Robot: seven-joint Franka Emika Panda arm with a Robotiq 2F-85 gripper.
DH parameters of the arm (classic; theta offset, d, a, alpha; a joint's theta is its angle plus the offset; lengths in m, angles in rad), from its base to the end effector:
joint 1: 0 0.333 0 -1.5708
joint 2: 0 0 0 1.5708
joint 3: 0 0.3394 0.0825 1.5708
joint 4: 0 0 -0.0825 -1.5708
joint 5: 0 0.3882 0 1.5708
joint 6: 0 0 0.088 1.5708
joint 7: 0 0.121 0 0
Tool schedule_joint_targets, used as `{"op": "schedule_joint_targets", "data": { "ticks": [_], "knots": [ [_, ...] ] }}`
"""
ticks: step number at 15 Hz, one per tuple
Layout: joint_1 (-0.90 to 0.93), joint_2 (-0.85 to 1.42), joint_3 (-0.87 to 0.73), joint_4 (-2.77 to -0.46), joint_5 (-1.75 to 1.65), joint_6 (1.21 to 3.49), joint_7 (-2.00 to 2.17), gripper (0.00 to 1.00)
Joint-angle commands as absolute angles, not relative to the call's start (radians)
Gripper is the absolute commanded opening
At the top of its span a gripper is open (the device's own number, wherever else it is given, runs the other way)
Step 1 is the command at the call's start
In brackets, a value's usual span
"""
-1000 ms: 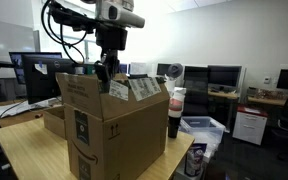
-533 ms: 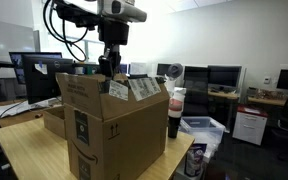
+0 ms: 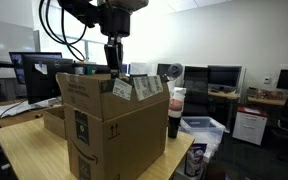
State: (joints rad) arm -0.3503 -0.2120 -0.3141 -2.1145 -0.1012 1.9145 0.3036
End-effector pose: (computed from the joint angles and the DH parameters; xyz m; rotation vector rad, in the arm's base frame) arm 0.3791 -0.3181 0.5083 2.7827 -1.3917 -0.0037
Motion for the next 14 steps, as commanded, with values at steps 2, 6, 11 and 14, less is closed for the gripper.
{"op": "schedule_joint_targets", "data": {
  "ticks": [2, 6, 11, 14],
  "knots": [
    [-0.358, -0.238, -0.296, -2.146, -0.175, 1.97, 0.327, 0.03],
    [-0.361, -0.231, -0.302, -2.157, -0.2, 1.998, 0.32, 0.03],
    [-0.365, -0.225, -0.309, -2.189, -0.216, 2.049, 0.312, 0.03],
    [-0.371, -0.221, -0.312, -2.201, -0.223, 2.092, 0.323, 0.03]
  ]
}}
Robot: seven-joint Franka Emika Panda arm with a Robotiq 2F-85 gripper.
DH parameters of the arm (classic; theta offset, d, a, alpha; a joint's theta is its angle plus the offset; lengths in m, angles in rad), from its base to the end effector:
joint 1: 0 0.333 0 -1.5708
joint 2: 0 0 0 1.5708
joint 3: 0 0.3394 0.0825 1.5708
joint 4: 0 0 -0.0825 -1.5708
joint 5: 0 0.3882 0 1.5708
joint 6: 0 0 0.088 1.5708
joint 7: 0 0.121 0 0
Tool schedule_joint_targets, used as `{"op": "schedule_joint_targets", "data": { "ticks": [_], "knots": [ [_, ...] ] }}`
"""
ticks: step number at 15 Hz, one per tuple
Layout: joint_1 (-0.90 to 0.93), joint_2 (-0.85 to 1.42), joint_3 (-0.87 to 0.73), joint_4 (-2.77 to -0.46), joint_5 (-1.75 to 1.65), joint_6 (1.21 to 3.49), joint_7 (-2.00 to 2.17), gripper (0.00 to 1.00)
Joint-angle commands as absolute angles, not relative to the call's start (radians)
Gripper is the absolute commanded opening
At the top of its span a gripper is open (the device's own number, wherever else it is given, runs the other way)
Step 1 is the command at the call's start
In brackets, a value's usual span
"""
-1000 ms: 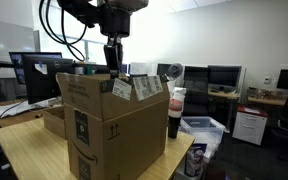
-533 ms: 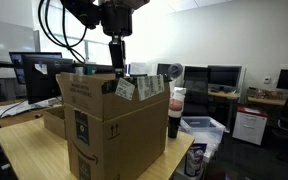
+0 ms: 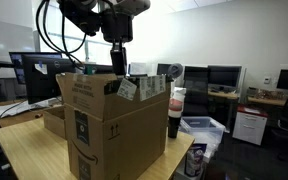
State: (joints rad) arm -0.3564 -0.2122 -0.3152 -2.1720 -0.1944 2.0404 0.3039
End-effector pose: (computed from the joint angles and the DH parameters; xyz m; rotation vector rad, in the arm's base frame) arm 0.3783 -0.3267 0.4927 2.7248 -1.2983 0.0781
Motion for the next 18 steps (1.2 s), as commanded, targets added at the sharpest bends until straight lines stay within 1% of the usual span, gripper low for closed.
{"op": "schedule_joint_targets", "data": {
  "ticks": [1, 13, 18],
  "knots": [
    [-0.374, -0.219, -0.313, -2.205, -0.226, 2.105, 0.326, 0.03],
    [-0.391, -0.15, -0.36, -2.193, -0.146, 2.158, 0.359, 0.03],
    [-0.382, -0.094, -0.373, -2.178, -0.043, 2.147, 0.331, 0.04]
  ]
}}
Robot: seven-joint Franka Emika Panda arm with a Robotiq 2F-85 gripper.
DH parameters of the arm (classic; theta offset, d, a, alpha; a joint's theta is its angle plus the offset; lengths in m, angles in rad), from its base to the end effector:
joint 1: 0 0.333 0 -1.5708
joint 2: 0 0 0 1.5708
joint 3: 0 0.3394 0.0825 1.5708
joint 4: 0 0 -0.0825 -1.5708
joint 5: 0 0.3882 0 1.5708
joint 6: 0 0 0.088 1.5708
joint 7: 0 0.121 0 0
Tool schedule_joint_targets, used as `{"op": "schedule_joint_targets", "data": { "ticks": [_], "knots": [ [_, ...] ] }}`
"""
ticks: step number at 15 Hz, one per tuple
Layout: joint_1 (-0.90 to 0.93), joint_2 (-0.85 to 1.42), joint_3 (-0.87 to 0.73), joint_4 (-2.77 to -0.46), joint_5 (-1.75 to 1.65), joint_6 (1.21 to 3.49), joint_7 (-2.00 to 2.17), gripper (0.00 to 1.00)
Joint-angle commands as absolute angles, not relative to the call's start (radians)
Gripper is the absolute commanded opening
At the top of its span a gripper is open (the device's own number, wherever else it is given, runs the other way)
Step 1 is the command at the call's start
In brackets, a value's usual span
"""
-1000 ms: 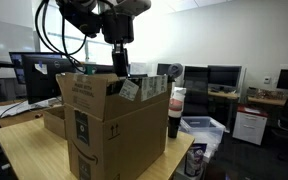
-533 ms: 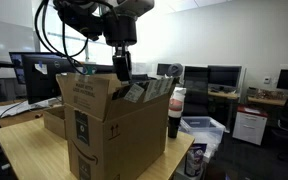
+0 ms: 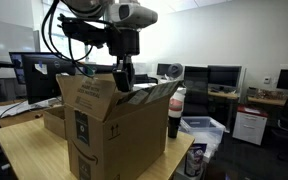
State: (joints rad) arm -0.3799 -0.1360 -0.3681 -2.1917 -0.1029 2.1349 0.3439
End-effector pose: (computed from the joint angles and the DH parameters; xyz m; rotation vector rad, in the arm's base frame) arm 0.3716 -0.3584 0.4540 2.6798 -1.5318 0.0956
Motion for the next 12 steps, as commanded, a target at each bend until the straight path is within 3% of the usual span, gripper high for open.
{"op": "schedule_joint_targets", "data": {
  "ticks": [1, 12],
  "knots": [
    [-0.382, -0.085, -0.374, -2.174, -0.023, 2.143, 0.326, 0.04],
    [-0.384, -0.017, -0.391, -2.096, 0.13, 2.074, 0.313, 0.04]
  ]
}}
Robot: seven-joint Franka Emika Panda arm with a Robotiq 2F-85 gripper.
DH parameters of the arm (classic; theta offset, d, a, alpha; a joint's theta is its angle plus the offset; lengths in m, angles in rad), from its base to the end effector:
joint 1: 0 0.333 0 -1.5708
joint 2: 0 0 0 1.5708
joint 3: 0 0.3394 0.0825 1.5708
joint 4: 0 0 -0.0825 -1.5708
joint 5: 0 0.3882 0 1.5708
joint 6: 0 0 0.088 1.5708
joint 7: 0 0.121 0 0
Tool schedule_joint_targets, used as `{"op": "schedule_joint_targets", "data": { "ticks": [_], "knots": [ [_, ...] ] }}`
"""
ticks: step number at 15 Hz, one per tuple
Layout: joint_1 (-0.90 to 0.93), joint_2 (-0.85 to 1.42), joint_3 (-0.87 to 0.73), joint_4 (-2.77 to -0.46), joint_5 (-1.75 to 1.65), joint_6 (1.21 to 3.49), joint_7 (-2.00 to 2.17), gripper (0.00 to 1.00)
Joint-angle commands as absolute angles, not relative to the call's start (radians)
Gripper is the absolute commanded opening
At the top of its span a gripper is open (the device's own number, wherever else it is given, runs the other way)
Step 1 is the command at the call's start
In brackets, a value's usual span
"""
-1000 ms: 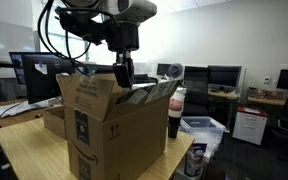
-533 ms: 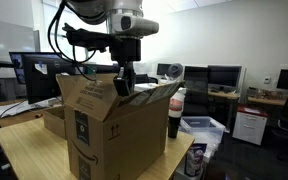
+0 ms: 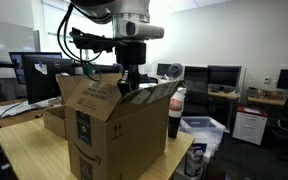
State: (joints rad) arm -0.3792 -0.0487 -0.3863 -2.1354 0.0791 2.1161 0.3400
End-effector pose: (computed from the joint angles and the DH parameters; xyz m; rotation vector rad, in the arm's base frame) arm 0.3887 -0.3695 0.4362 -2.5731 1.6593 -0.0660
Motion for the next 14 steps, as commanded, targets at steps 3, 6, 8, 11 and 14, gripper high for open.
{"op": "schedule_joint_targets", "data": {
  "ticks": [3, 6, 8, 11, 14],
  "knots": [
    [-0.386, -0.017, -0.394, -2.06, 0.142, 1.999, 0.326, 0.04],
    [-0.387, -0.021, -0.398, -2.009, 0.165, 1.881, 0.335, 0.04],
    [-0.388, -0.027, -0.4, -1.984, 0.17, 1.821, 0.341, 0.04],
    [-0.393, -0.032, -0.407, -1.961, 0.167, 1.76, 0.351, 0.04],
    [-0.393, -0.026, -0.414, -1.941, 0.155, 1.679, 0.345, 0.04]
  ]
}}
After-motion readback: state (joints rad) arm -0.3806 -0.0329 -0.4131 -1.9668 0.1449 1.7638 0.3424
